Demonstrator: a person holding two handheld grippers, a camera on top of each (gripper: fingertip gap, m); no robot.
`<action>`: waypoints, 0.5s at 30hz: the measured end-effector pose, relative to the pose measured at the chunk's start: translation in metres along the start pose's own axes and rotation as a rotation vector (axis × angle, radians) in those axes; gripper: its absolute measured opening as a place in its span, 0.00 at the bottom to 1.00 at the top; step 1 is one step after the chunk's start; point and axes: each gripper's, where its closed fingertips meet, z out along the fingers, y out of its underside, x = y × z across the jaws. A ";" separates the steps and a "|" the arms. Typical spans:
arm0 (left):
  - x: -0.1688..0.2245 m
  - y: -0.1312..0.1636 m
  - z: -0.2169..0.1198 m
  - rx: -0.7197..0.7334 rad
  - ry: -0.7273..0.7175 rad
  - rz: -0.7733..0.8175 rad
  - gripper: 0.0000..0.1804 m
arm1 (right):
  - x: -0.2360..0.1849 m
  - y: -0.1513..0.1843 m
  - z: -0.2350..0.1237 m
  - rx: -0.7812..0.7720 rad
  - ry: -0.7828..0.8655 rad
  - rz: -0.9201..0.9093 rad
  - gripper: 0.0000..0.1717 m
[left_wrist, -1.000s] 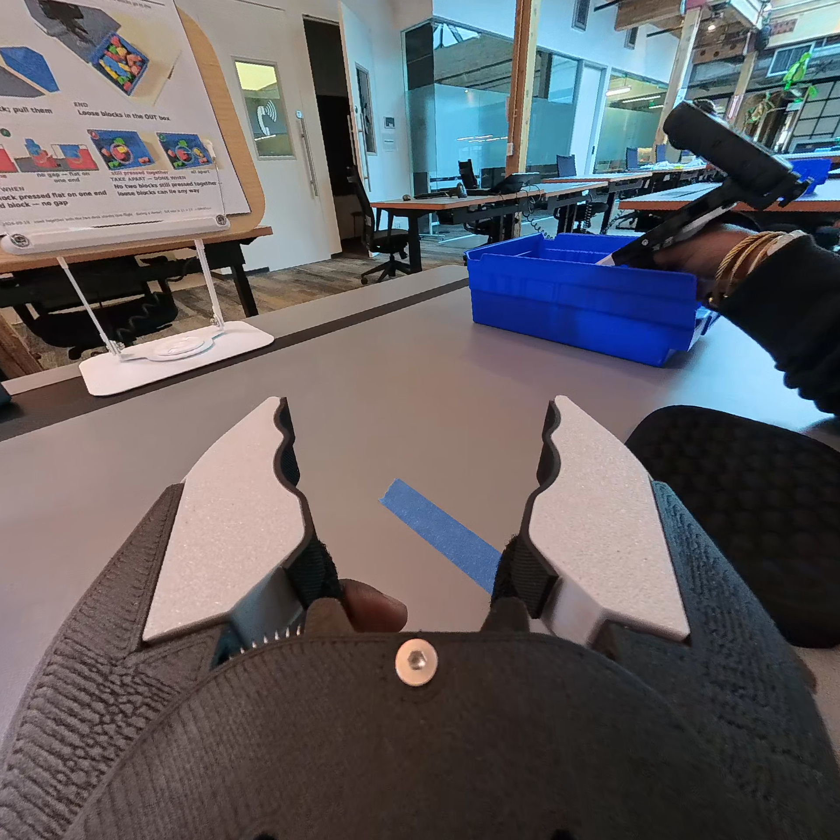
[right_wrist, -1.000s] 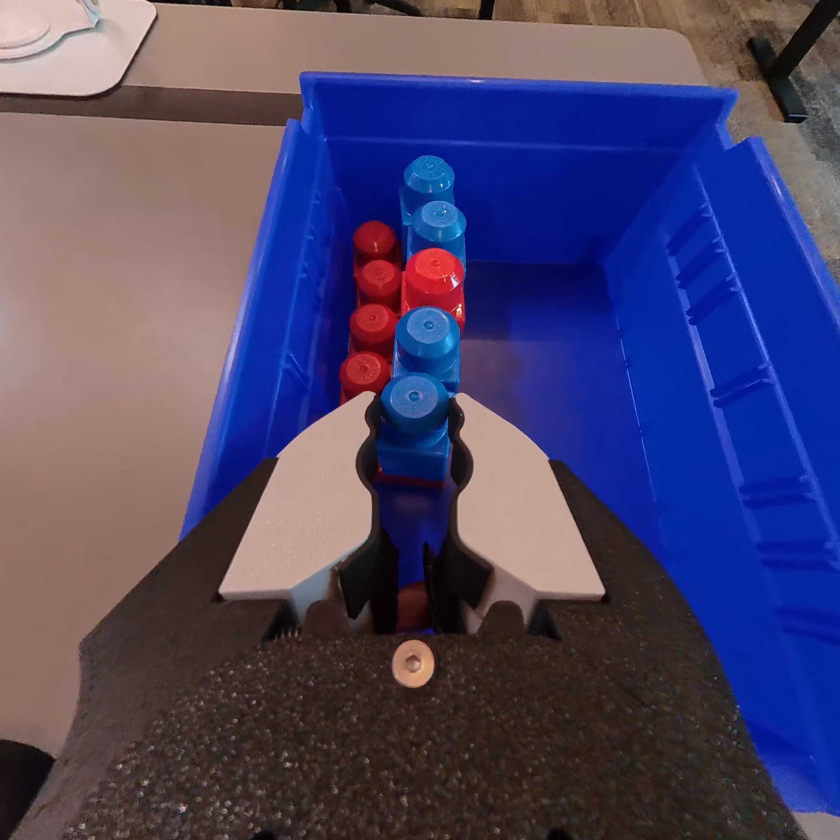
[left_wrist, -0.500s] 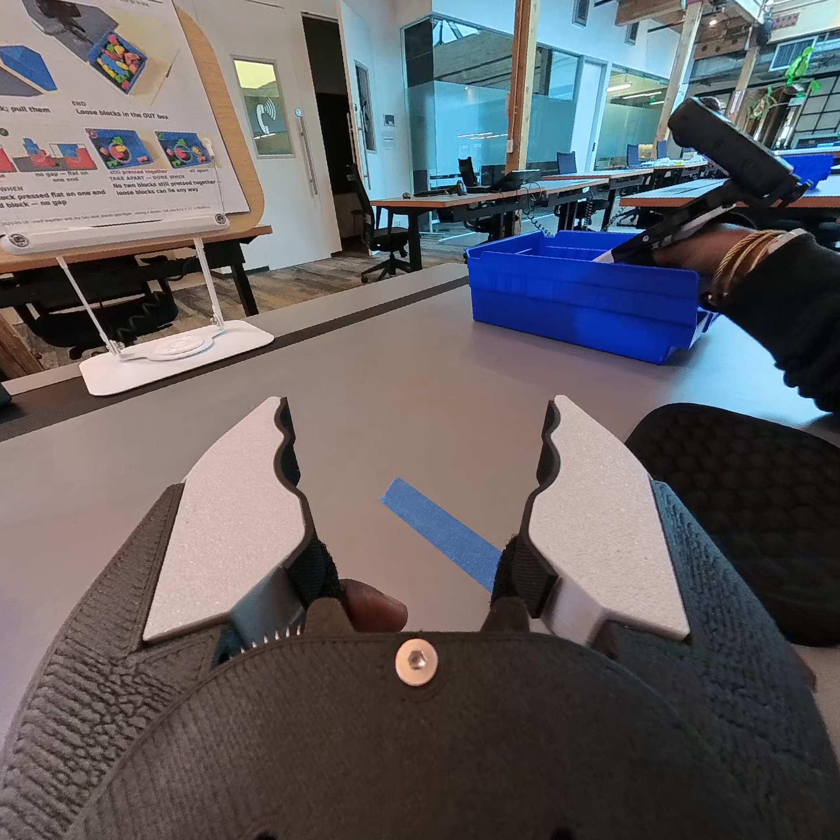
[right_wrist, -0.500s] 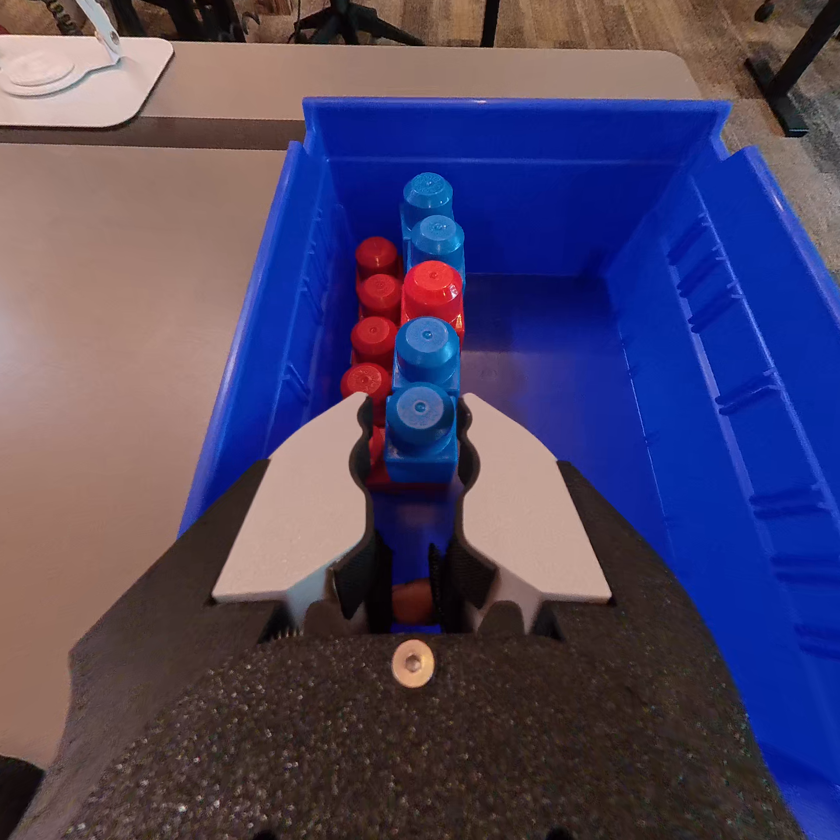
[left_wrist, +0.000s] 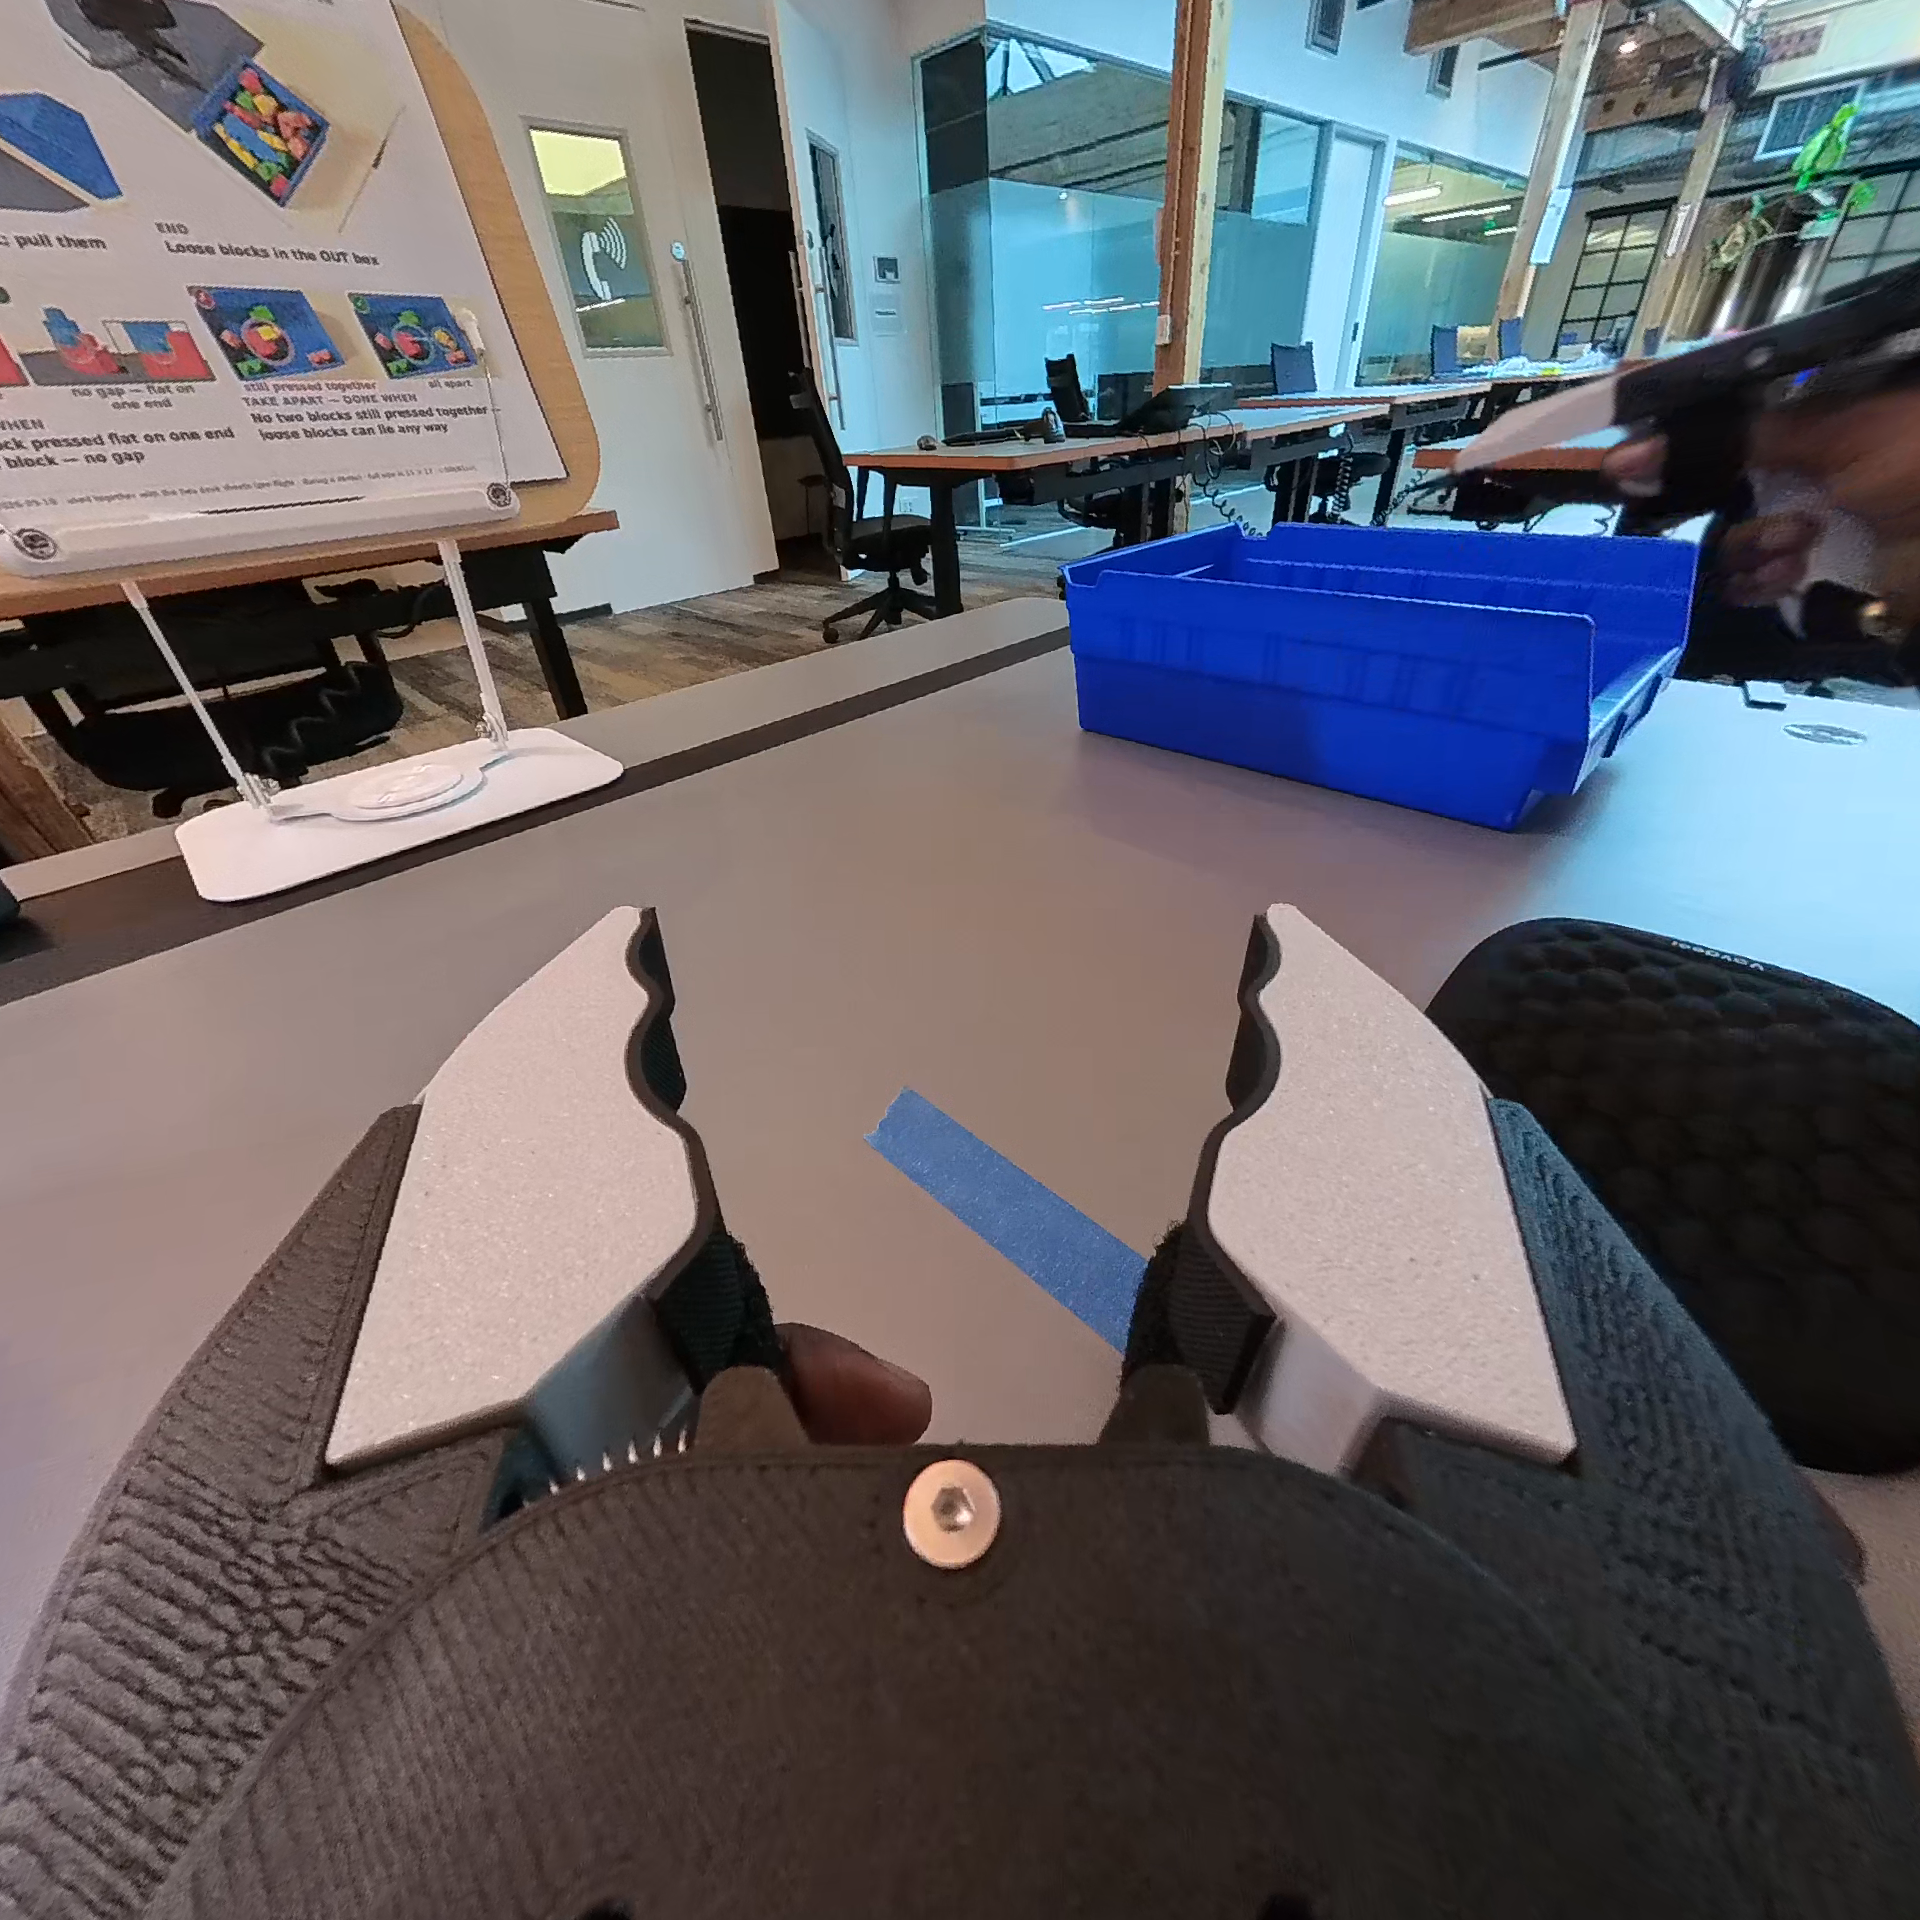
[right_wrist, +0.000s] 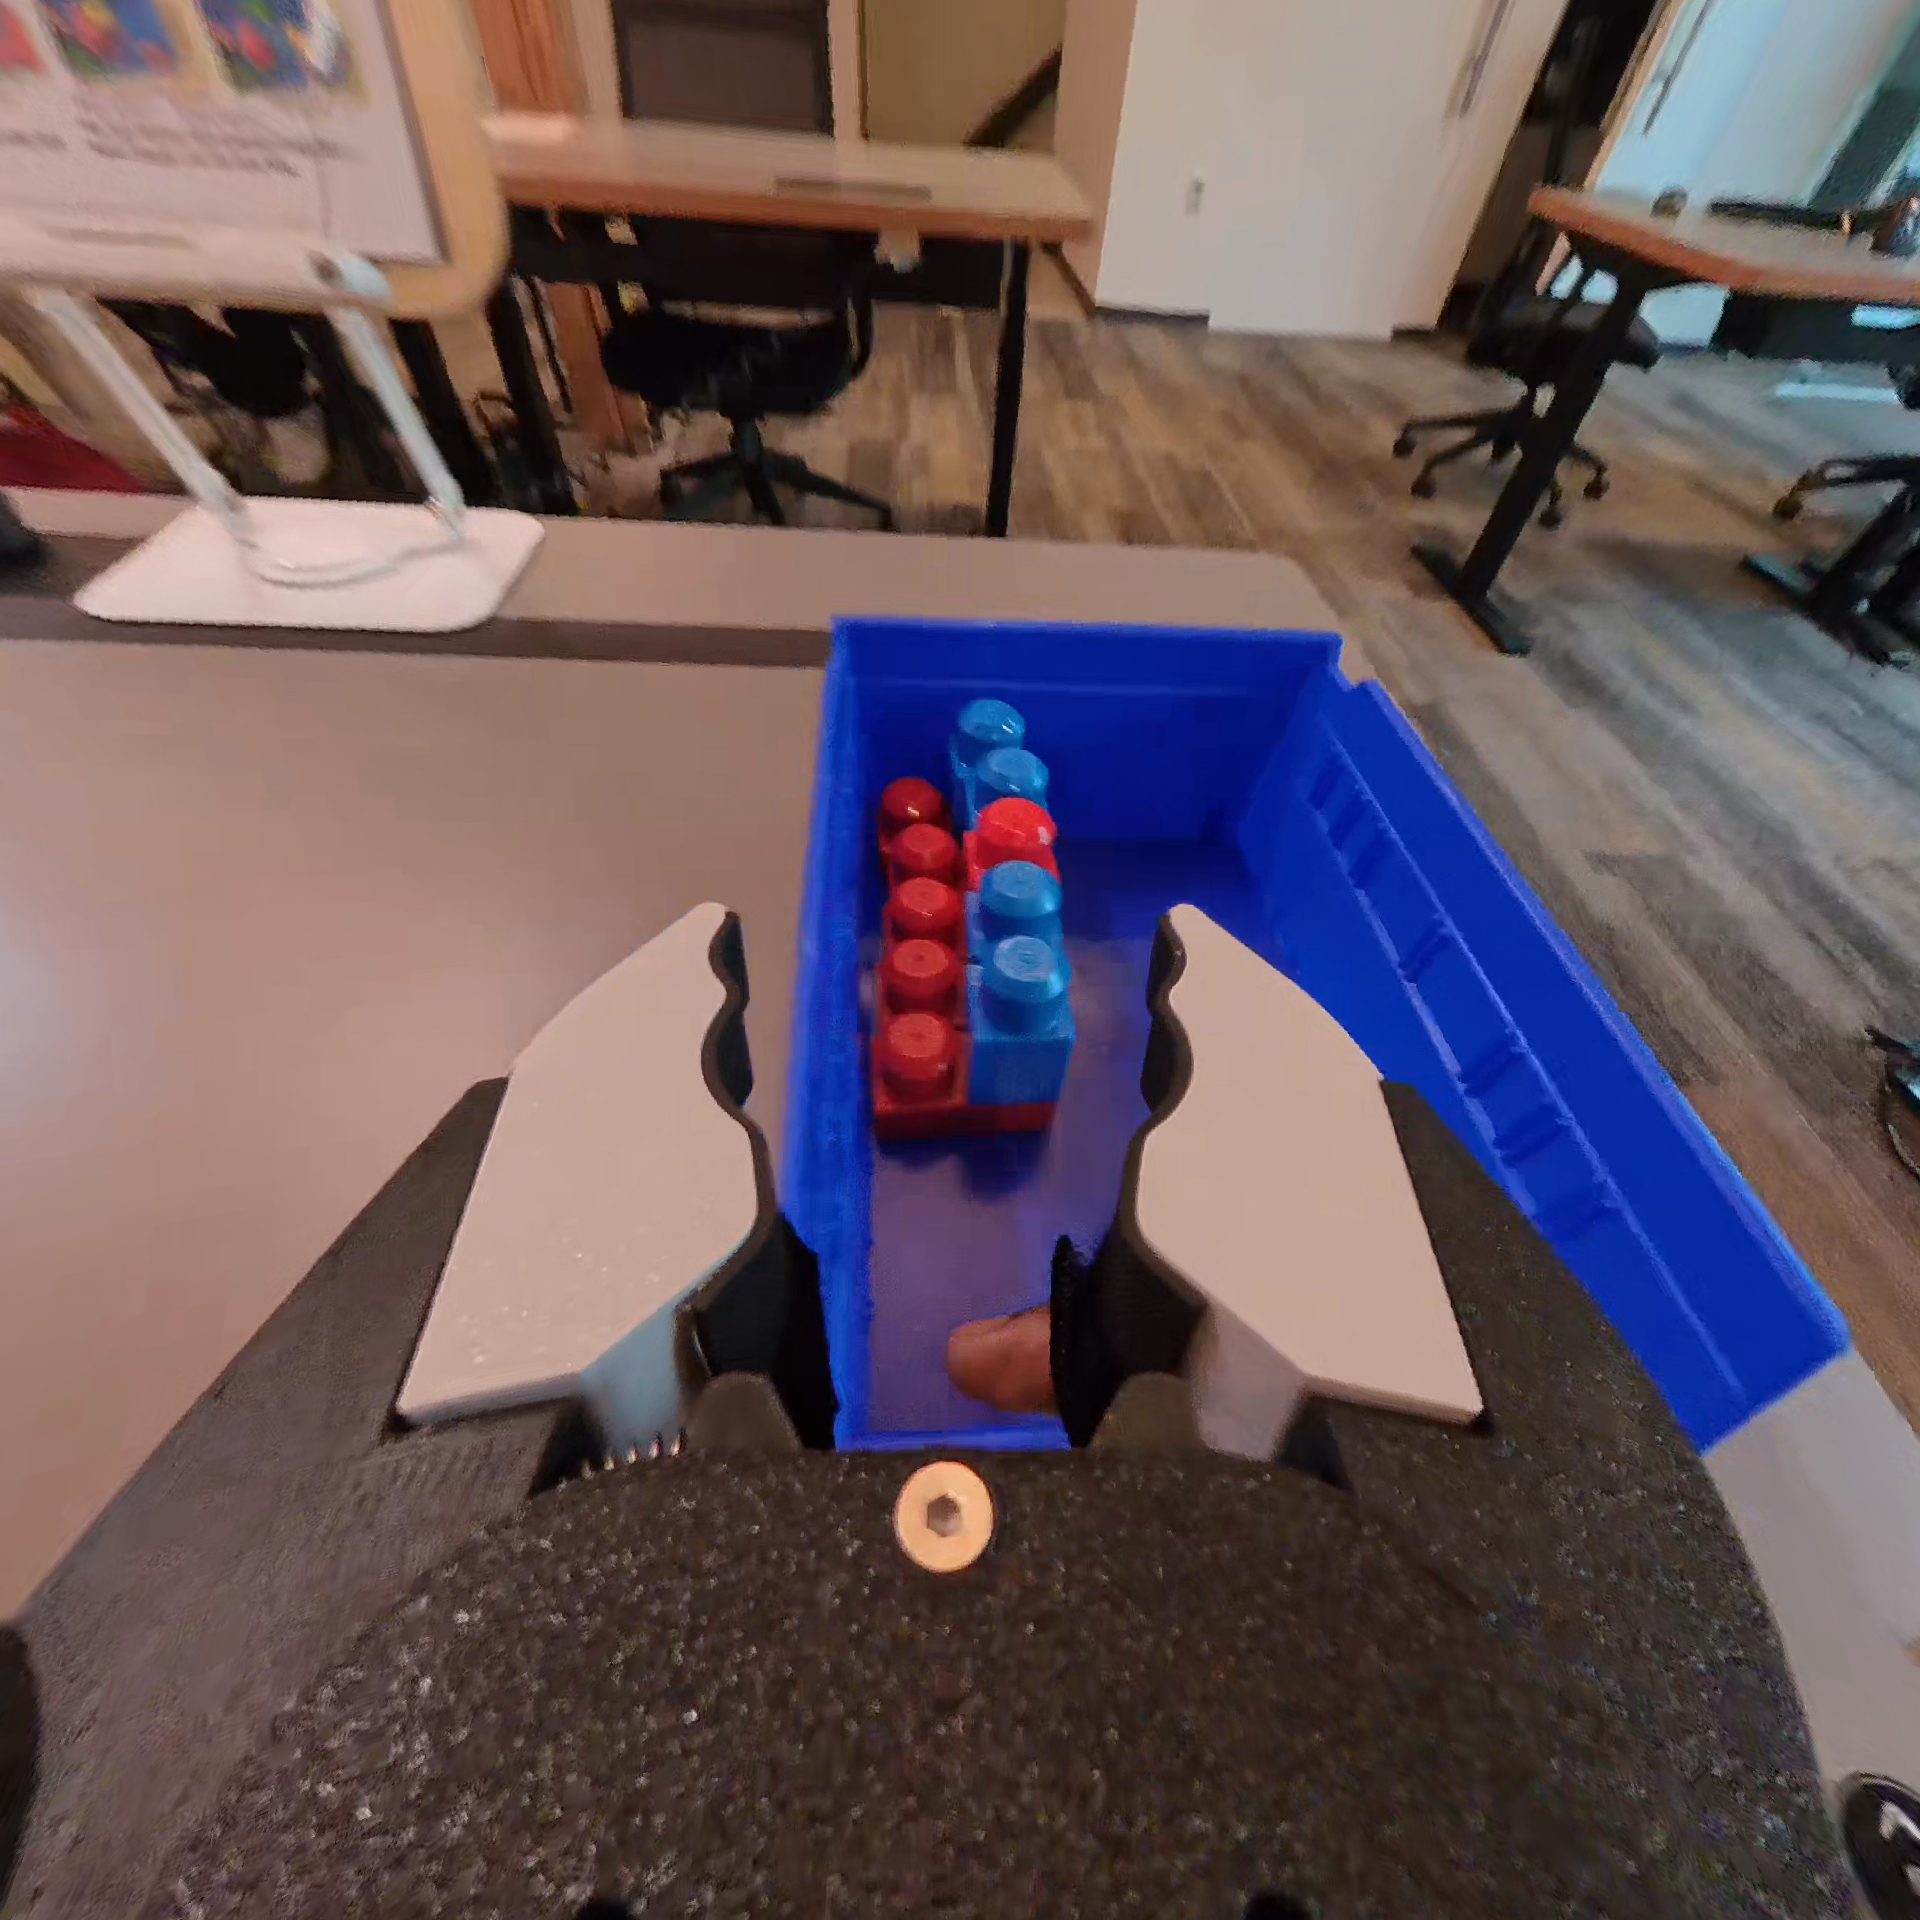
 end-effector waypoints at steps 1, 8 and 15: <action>0.000 0.000 0.000 0.001 0.000 0.000 0.58 | -0.011 -0.004 -0.009 0.032 -0.027 0.001 0.43; 0.000 0.001 0.000 -0.003 0.002 0.002 0.57 | -0.133 -0.001 -0.053 0.201 -0.439 -0.059 0.43; 0.001 0.000 0.000 -0.008 0.007 0.008 0.57 | -0.207 0.032 -0.063 0.244 -0.769 -0.012 0.43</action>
